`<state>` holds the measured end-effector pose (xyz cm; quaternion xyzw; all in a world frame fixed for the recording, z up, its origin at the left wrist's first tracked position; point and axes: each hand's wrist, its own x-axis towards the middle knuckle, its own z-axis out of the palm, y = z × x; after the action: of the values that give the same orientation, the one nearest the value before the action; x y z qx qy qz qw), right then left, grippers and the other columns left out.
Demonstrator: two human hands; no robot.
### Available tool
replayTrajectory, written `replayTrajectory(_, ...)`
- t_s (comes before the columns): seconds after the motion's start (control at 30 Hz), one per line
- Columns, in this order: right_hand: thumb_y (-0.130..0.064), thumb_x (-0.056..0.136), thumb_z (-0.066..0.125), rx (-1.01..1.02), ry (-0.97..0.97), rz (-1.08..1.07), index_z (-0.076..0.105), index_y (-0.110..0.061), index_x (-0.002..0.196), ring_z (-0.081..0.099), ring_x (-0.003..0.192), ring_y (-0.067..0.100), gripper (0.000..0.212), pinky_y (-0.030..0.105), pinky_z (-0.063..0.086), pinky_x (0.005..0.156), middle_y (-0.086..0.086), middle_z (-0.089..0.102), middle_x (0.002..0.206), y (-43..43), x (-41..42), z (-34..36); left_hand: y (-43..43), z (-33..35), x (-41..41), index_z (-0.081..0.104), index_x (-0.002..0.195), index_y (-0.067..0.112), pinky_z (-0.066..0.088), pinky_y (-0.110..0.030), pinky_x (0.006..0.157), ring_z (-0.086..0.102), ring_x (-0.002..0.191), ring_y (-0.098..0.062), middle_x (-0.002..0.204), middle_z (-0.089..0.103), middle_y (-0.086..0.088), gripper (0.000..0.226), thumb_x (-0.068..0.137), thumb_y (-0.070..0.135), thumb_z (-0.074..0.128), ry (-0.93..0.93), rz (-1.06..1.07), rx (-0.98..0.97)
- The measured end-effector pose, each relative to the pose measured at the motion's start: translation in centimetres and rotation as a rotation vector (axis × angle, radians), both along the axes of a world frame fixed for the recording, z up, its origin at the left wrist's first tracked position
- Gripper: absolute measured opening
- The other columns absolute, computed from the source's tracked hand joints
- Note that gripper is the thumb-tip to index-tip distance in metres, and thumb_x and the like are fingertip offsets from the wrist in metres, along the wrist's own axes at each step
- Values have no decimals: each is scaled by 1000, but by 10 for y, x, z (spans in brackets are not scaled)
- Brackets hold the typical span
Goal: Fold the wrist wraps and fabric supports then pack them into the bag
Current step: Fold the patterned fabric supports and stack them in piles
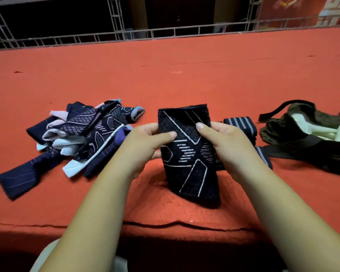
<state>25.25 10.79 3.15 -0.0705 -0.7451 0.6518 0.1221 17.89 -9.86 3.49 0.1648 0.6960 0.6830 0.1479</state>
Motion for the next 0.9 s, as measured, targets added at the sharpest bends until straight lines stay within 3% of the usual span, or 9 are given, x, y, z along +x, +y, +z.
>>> replayTrajectory(0.1,-53,97,71,38,-11,21,75,-10,106,75,81,31,44,51,60,77,20,79,101,8,-6,-9,-2,-15,-5,76,119,10,62,-43,92,75,114,-31,117,80,-12,21,100,17,72,-9,15,-46)
replayTrajectory(0.27,-21,101,74,97,-35,203,75,-15,116,64,72,18,17,35,56,61,8,80,97,27,-7,-7,4,-17,-8,72,121,5,61,-28,72,75,93,-26,113,78,-20,22,101,12,70,-54,34,45)
replayTrajectory(0.37,-9,103,69,63,-2,275,74,-22,121,69,79,13,24,29,54,65,6,81,107,37,-6,-6,1,-16,-10,70,126,8,61,-33,78,69,96,-30,111,73,-21,24,103,6,64,-73,-23,136)
replayTrajectory(0.47,-8,102,69,23,36,285,75,-29,123,66,91,26,30,42,52,80,12,78,117,40,-9,-9,-7,-15,-12,71,126,15,59,-36,88,55,105,-35,114,63,-22,28,104,2,60,-77,-79,173)
replayTrajectory(0.53,-4,102,67,-130,36,296,78,-25,120,71,98,30,29,44,58,90,18,78,117,38,-11,-12,-10,-12,-11,75,119,14,59,-30,83,55,96,-30,108,59,-18,29,104,-3,57,-72,-68,174)
replayTrajectory(0.63,6,102,58,-251,16,291,82,-20,98,72,84,18,36,26,60,73,13,78,102,32,-11,-13,-11,-8,-6,79,101,13,60,-23,71,63,72,-13,87,66,-13,34,100,-10,53,-60,-15,140)
replayTrajectory(0.77,7,102,35,-370,3,269,78,-5,92,71,70,10,46,18,56,59,11,78,92,29,-10,-10,-8,-5,-3,72,107,-2,59,-19,63,66,59,-3,65,70,2,38,100,-10,35,-83,7,143)
replayTrajectory(0.83,0,104,37,-415,8,266,75,0,97,70,69,10,38,15,55,60,11,77,92,29,-11,-11,-6,-3,0,72,106,-4,56,-17,59,69,62,-6,71,73,-2,32,103,-4,40,-93,2,183)
replayTrajectory(0.9,-3,102,56,-336,30,300,77,-6,103,72,90,18,22,25,57,77,11,76,101,29,-15,-14,-5,-3,0,74,110,0,58,-20,67,73,80,-15,90,76,-10,19,102,3,57,-70,-6,211)
